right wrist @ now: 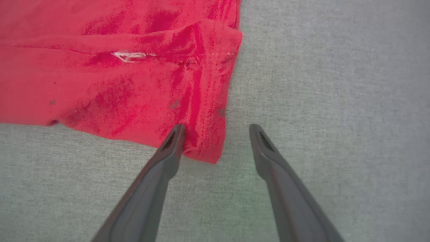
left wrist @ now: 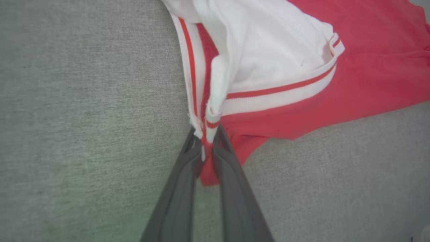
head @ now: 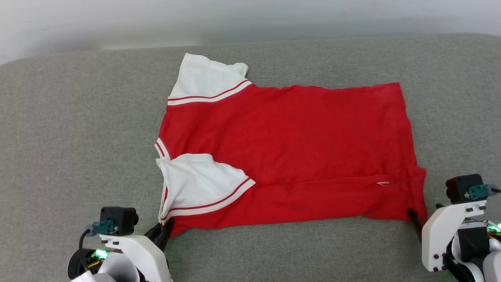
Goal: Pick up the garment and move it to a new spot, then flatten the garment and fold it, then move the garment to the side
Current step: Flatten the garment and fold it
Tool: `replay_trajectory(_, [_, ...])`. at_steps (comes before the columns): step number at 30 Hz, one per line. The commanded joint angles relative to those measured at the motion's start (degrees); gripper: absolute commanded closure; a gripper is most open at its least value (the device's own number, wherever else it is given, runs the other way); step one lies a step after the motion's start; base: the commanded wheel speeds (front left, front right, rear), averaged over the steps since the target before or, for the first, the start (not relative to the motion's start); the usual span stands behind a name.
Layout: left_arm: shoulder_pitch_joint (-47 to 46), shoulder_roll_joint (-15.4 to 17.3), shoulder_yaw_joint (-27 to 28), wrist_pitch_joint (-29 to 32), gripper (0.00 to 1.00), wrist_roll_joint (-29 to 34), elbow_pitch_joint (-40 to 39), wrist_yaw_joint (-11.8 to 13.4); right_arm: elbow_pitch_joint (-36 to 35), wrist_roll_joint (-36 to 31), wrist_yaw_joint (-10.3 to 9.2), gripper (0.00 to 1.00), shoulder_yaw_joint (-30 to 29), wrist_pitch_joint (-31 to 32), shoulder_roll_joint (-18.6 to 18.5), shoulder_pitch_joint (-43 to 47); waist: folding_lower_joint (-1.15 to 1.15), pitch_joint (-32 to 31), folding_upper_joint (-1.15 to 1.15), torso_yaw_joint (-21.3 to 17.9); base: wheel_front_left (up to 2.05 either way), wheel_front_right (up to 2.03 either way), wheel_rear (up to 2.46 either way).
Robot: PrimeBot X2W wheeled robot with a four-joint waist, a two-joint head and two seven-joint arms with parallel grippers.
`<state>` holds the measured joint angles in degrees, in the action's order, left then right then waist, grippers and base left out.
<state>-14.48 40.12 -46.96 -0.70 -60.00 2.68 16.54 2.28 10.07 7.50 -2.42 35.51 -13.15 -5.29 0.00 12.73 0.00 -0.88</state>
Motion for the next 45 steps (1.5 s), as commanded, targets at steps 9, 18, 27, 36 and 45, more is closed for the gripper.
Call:
replay_trajectory(9, [-0.8,3.06,1.01,0.38,1.0,1.37,-7.75,2.37,7.75,-0.12,-0.01,0.0,1.1,0.41,0.96,-0.81,0.0,1.36,0.0,2.06,0.0,0.0,0.0])
replay_trajectory(18, [-0.03,5.17,0.66,1.49,1.0,1.8,-8.58,3.02,11.76,1.53,-0.06,1.0,1.37,0.22,-0.02,-1.07,0.0,1.71,0.0,2.11,0.0,0.0,0.0])
replay_trajectory(27, [1.93,6.43,-0.05,1.9,1.0,1.41,-6.49,2.47,9.55,3.52,-0.07,1.0,-1.49,0.41,-2.53,0.12,0.0,-1.96,0.0,1.03,0.0,0.0,0.0])
replay_trajectory(36, [6.34,8.2,-3.16,5.18,1.0,-0.38,-7.33,1.4,4.01,7.28,-0.07,1.0,-1.88,3.12,-4.78,5.02,0.0,-5.42,0.0,-0.65,0.0,0.0,0.0])
replay_trajectory(45, [10.77,9.26,-4.48,5.86,1.0,-2.74,-8.84,1.24,-1.48,9.34,-0.07,1.0,-5.12,9.56,-5.79,12.83,0.0,-5.91,0.0,-1.33,0.0,0.0,0.0])
